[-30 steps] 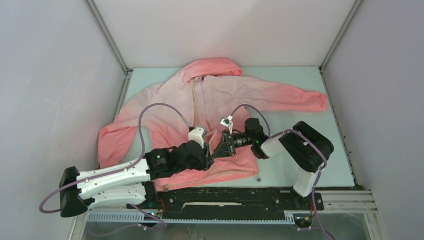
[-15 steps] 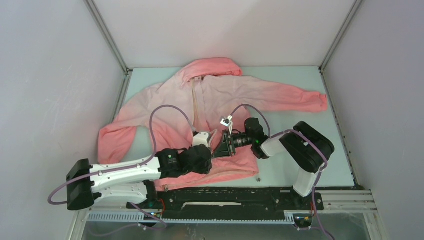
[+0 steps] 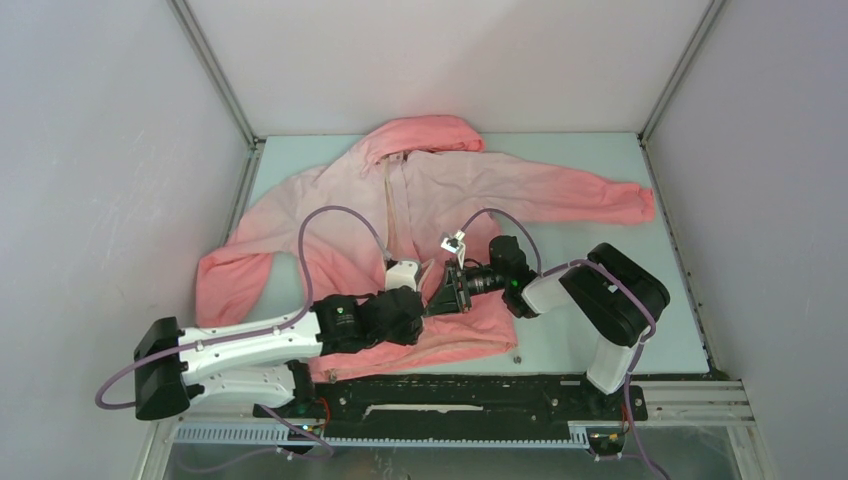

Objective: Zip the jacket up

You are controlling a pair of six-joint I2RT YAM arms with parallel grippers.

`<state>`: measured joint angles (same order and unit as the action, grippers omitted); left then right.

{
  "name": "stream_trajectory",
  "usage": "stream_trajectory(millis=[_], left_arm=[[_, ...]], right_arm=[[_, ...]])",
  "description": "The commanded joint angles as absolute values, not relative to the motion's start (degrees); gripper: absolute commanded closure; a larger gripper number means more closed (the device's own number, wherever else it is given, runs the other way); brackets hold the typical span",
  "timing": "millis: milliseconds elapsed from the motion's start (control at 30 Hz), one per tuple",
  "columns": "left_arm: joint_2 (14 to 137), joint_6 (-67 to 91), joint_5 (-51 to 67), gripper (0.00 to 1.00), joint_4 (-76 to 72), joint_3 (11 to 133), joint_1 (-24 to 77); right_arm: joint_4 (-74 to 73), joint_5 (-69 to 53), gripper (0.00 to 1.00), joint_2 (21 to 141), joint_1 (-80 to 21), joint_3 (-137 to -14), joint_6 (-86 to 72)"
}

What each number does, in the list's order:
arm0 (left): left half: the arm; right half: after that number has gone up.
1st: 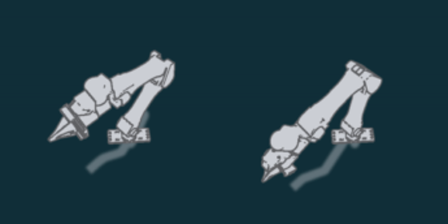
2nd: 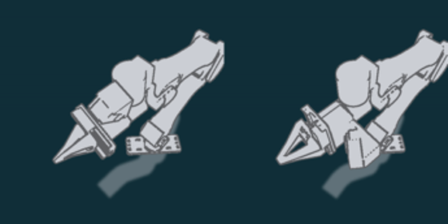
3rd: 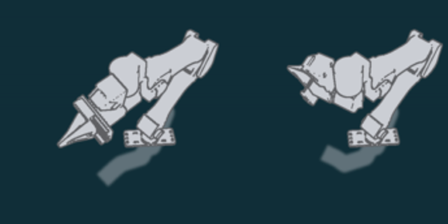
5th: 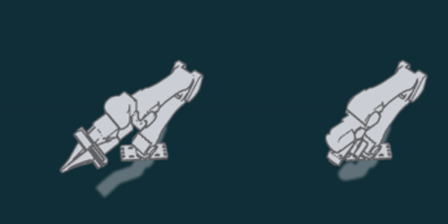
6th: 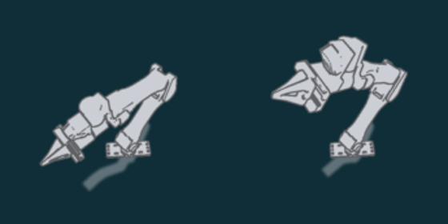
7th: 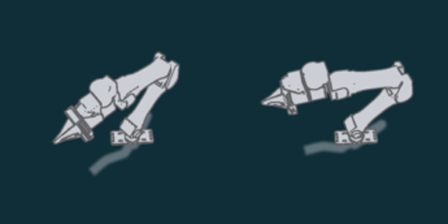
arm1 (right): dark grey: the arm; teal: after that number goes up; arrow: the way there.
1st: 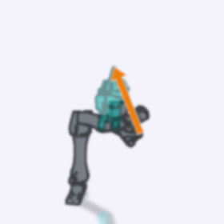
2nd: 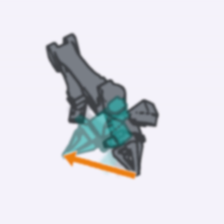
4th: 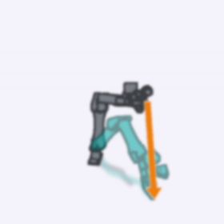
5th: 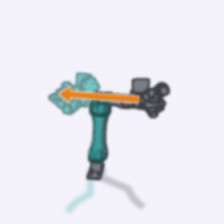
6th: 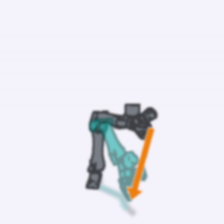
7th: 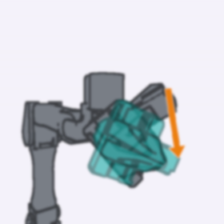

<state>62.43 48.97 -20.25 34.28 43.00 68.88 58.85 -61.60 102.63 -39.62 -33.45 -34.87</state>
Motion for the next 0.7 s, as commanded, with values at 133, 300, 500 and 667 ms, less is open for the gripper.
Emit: stream_trajectory(millis=[133,300,500,667], left_arm=[[61.3,47.8,-23.3,0.71,35.5,46.9,69.3],[61.9,46.9,-22.7,0.74,34.7,47.3,69.3],[62.8,46.1,-21.9,0.76,34.7,47.4,69.3],[63.2,45.6,-21.8,0.78,34.6,47.6,69.3]], right_arm=[[60.5,-61.2,1.00,100.7,-39.8,-33.3,-33.2],[60.6,-61.2,1.00,100.8,-39.8,-33.3,-33.1],[60.8,-61.4,1.00,100.9,-39.9,-33.3,-33.3],[61.0,-61.6,1.00,100.9,-39.8,-33.3,-33.4]])
